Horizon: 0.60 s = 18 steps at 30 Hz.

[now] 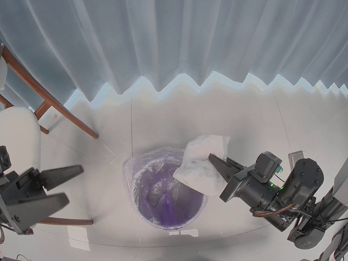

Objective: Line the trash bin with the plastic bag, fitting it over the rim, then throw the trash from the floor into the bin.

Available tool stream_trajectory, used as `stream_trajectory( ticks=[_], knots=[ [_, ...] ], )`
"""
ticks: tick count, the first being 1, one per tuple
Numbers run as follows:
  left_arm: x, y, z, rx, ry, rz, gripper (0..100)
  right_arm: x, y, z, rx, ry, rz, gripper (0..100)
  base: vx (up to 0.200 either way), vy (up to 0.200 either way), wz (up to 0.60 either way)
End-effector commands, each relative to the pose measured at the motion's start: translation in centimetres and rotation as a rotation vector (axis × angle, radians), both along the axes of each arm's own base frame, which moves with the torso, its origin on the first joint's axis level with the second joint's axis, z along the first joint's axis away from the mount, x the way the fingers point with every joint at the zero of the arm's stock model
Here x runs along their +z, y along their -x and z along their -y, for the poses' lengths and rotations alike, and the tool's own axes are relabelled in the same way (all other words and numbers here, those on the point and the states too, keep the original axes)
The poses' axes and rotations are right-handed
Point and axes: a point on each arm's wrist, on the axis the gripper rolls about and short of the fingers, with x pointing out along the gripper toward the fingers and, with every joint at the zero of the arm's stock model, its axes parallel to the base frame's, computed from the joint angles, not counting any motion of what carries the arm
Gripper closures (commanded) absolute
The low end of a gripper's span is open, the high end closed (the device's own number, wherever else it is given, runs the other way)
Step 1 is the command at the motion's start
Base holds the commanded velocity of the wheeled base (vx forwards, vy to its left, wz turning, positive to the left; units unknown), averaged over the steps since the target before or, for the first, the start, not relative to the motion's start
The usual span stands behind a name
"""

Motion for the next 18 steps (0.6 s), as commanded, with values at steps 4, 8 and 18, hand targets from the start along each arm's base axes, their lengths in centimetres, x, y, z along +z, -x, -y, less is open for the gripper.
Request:
stream_trajectory(
  ticks=[4,8,18],
  knots=[
    [3.0,8.1,-4.2,0.422,-0.015,0.04,0,-3.7,-1.0,-1.3,-0.086,0.1,-0.068,100,0.0,0.0,0.0],
    [0.2,13.0,-3.5,0.639,-0.025,0.035,0,-5.9,-1.5,-1.8,-0.102,0.154,-0.114,100,0.0,0.0,0.0],
    [-7.1,13.5,-4.6,0.325,-0.138,0.062,0,-9.6,-3.2,-4.1,-0.093,0.203,-0.152,100,0.0,0.0,0.0]
  ],
)
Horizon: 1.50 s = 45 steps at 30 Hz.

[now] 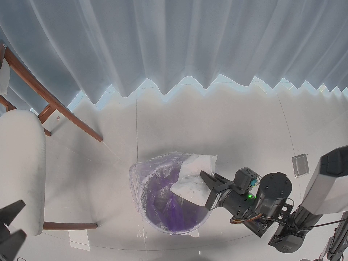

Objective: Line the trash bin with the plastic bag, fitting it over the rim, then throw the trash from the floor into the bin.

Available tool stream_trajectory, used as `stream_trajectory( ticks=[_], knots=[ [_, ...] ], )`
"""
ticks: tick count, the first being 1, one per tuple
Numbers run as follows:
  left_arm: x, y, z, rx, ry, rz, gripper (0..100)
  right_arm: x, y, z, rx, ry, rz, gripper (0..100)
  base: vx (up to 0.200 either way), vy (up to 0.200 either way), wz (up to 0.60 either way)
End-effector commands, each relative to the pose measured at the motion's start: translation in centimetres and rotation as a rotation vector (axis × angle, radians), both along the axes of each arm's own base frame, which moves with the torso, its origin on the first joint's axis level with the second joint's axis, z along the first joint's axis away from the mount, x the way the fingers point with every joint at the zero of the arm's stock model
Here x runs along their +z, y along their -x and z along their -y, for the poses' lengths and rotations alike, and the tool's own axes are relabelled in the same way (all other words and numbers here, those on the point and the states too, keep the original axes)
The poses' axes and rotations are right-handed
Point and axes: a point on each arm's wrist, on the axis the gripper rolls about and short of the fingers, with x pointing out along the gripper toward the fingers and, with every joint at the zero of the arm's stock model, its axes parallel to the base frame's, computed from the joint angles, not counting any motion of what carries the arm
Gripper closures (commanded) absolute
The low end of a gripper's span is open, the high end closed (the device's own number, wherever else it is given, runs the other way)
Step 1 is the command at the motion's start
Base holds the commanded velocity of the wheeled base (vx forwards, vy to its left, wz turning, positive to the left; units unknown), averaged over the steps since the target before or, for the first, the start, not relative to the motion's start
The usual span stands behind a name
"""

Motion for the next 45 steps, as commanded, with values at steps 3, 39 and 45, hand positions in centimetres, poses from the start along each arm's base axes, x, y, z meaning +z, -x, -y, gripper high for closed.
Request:
stream_trajectory(
  ticks=[3,39,45],
  knots=[
    [-7.8,2.0,-0.5,-0.181,-0.141,0.057,0,-6.1,-2.0,-2.9,-0.006,0.087,-0.078,100,0.0,0.0,0.0],
    [-10.8,0.3,-1.7,0.77,-0.256,-0.026,0,2.6,-1.1,1.8,-0.09,-0.094,0.056,0,0.0,0.0,0.0],
    [-11.0,1.0,-1.4,0.659,-0.251,0.078,0,5.8,2.4,10.4,-0.269,0.002,0.131,0,0.0,0.0,0.0]
  ],
)
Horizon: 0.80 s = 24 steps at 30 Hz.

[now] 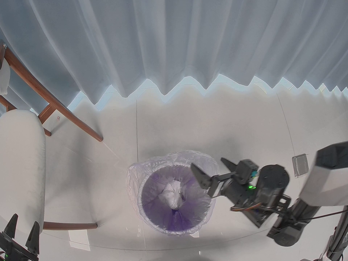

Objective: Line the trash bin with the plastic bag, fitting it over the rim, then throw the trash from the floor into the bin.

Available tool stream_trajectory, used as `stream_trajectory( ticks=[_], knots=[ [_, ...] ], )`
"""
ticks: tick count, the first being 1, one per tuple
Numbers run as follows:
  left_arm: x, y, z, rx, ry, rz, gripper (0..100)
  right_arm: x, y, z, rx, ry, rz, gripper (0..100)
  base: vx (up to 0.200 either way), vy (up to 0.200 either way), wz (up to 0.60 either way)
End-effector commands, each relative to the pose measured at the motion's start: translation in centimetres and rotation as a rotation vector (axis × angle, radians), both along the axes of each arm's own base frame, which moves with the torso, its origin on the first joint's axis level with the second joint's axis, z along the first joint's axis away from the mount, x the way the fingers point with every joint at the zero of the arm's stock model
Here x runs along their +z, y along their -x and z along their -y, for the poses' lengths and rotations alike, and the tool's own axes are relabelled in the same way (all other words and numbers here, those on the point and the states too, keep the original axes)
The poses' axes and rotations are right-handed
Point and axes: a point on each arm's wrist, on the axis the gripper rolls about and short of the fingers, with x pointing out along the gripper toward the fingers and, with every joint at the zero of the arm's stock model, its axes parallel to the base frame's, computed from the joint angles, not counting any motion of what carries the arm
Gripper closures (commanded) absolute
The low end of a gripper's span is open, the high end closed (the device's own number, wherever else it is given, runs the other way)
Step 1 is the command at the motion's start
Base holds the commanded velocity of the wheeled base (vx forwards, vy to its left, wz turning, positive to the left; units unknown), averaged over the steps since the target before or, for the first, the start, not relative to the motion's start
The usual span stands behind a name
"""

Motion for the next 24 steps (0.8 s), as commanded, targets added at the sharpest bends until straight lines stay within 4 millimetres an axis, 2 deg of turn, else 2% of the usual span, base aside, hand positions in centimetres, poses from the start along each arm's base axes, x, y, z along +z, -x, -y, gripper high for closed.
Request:
stream_trajectory(
  ticks=[1,5,6,7,8,9,10,12,13,15,16,18,24],
  knots=[
    [-0.6,0.5,0.3,-0.06,-0.039,0.061,0,6.2,5.4,11.5,-0.235,0.046,0.121,0,0.0,0.0,0.0],
    [-0.7,0.5,0.4,-0.081,-0.067,0.059,0,7.1,8.6,15.6,-0.349,0.092,0.192,0,0.0,0.0,0.0],
    [-0.7,0.5,0.4,-0.082,-0.071,0.059,0,7.3,8.8,15.8,-0.363,0.085,0.204,0,0.0,0.0,0.0],
    [-0.7,0.5,0.4,-0.069,-0.086,0.057,0,8.4,9.9,17.7,-0.455,0.086,0.249,0,0.0,0.0,0.0],
    [-0.7,0.5,0.4,-0.068,-0.087,0.057,0,8.4,10.0,17.9,-0.463,0.089,0.251,0,0.0,0.0,0.0],
    [-0.7,0.5,0.3,-0.027,-0.109,0.055,0,8.9,11.4,19.5,-0.544,0.118,0.277,0,0.0,0.0,0.0],
    [-0.7,0.5,0.2,0.018,-0.121,0.049,0,9.0,12.2,20.1,-0.569,0.137,0.282,0,0.0,0.0,0.0],
    [-0.7,0.5,0.0,0.076,-0.135,0.04,0,9.0,13.2,20.7,-0.588,0.155,0.278,0,0.0,0.0,0.0],
    [-0.9,0.6,-0.1,0.118,-0.131,0.027,0,9.0,14.6,21.3,-0.604,0.159,0.288,0,0.0,0.0,0.0],
    [-0.9,0.5,0.0,0.109,-0.131,0.026,0,9.1,16.3,21.7,-0.614,0.155,0.308,0,0.0,0.0,0.0],
    [-0.9,0.5,0.0,0.109,-0.131,0.026,0,9.1,16.5,21.8,-0.615,0.155,0.308,0,0.0,0.0,0.0],
    [-0.9,0.6,-0.1,0.124,-0.111,0.025,0,8.4,18.8,22.2,-0.635,0.15,0.32,0,0.0,0.0,0.0],
    [-0.9,0.6,-0.2,0.158,-0.079,0.028,0,6.1,22.9,22.4,-0.688,0.138,0.362,0,0.0,0.0,0.0]
  ],
)
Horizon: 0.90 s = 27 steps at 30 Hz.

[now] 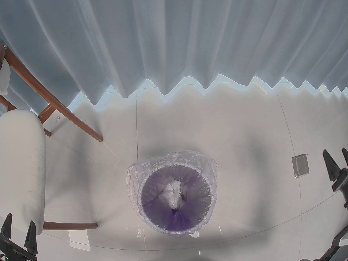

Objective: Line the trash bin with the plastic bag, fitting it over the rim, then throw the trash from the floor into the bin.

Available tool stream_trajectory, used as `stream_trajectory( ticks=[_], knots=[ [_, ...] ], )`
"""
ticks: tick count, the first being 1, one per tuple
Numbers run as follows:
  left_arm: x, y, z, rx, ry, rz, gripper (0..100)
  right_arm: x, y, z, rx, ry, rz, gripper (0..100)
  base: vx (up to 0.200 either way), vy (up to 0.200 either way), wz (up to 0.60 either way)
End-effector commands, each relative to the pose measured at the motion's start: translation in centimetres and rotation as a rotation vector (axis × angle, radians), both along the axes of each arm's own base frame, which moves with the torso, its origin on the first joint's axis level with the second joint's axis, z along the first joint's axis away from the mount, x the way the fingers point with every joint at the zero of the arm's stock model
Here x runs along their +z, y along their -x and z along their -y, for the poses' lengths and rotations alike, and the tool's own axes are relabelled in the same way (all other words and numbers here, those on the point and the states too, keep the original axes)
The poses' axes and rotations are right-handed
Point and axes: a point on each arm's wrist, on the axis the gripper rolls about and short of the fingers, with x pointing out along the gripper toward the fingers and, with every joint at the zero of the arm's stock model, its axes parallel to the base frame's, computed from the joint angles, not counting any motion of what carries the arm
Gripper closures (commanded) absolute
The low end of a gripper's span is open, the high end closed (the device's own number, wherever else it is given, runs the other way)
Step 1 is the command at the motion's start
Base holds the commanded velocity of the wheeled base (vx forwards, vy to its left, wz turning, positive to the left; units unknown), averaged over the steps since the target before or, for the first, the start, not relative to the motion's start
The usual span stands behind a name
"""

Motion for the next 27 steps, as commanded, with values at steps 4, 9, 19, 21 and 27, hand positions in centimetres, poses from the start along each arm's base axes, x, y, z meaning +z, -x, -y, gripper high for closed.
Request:
stream_trajectory(
  ticks=[4,9,19,21,27],
  knots=[
    [-0.6,0.0,0.0,0.012,-0.008,-0.011,0,-4.4,10.8,1.4,-0.141,0.053,0.199,0,0.0,0.0,0.0],
    [-0.6,0.0,0.0,-0.011,-0.03,-0.013,0,-5.4,10.5,1.5,-0.134,0.04,0.103,0,0.0,0.0,0.0],
    [-0.8,0.0,0.2,-0.089,-0.109,-0.035,0,-7.5,10.3,1.4,-0.118,0.068,-0.114,0,0.0,0.0,0.0],
    [-0.8,0.0,0.2,-0.087,-0.108,-0.038,0,-7.6,10.3,1.4,-0.109,0.088,-0.116,0,0.0,0.0,0.0],
    [-1.0,0.0,0.2,-0.086,-0.087,-0.051,0,-7.5,10.3,1.4,-0.092,0.049,-0.112,0,0.0,0.0,0.0]
  ],
)
